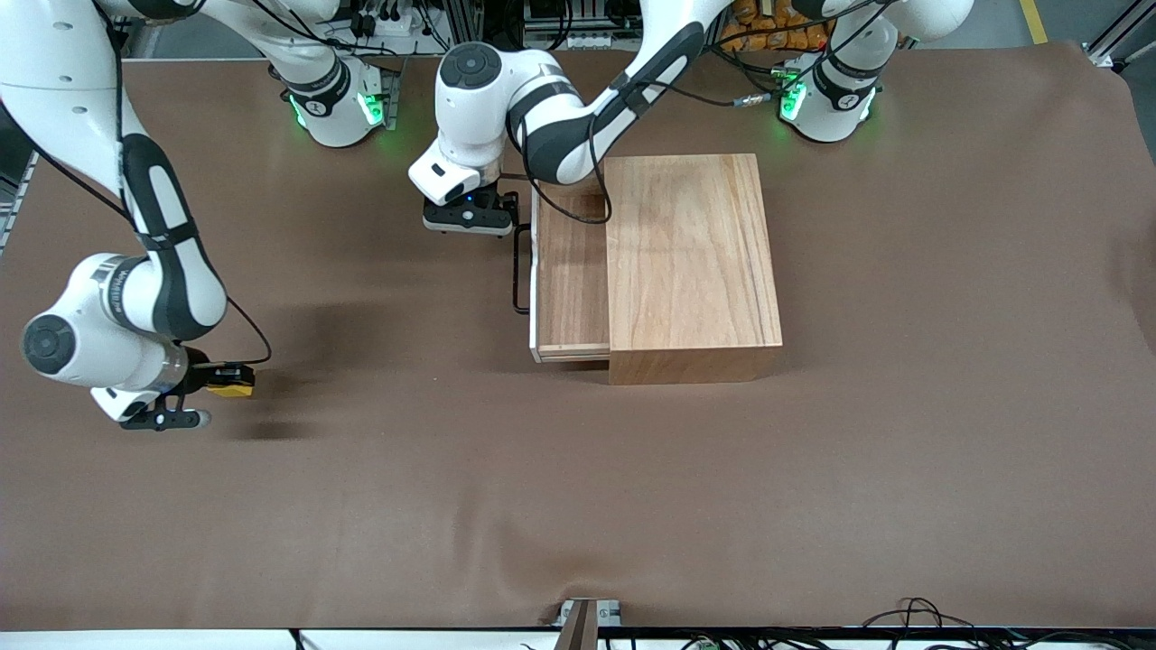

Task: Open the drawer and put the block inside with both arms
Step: 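Lift the yellow cube with the right gripper while the left gripper withdraws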

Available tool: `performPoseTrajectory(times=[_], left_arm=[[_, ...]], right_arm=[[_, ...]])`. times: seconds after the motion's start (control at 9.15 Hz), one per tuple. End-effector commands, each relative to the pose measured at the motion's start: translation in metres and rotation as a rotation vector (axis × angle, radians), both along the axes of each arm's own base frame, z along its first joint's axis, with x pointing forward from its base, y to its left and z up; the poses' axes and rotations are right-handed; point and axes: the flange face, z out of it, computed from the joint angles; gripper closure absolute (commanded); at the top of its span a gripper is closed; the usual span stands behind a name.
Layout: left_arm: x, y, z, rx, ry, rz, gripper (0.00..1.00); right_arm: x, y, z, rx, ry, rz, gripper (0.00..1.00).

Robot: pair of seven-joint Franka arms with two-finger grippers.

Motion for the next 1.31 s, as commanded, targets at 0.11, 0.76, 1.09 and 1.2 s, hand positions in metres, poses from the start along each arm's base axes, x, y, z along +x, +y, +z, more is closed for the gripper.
performPoseTrajectory(times=[0.11,0.76,1.09,1.2], left_arm=[[0.039,0.044,0.072,0.005,-0.005,0.07,0.0],[0.154,0.195,0.179,0.069,-0.045,0.027,0.0],[0.194,0.269,0.201,0.118,-0.046,-0.028,0.0],[0.21,0.303,0.209,0.134,-0.046,-0.059,0.0]], right_arm=[[0.019,-0.035,0.095,0.049,0.016,0.137,1.0],[0.011,0.108,0.231,0.097,0.028,0.383,1.0],[-0.005,0.264,0.243,0.146,0.038,0.237,1.0],[-0.018,0.315,0.243,0.135,0.05,0.17,1.0]])
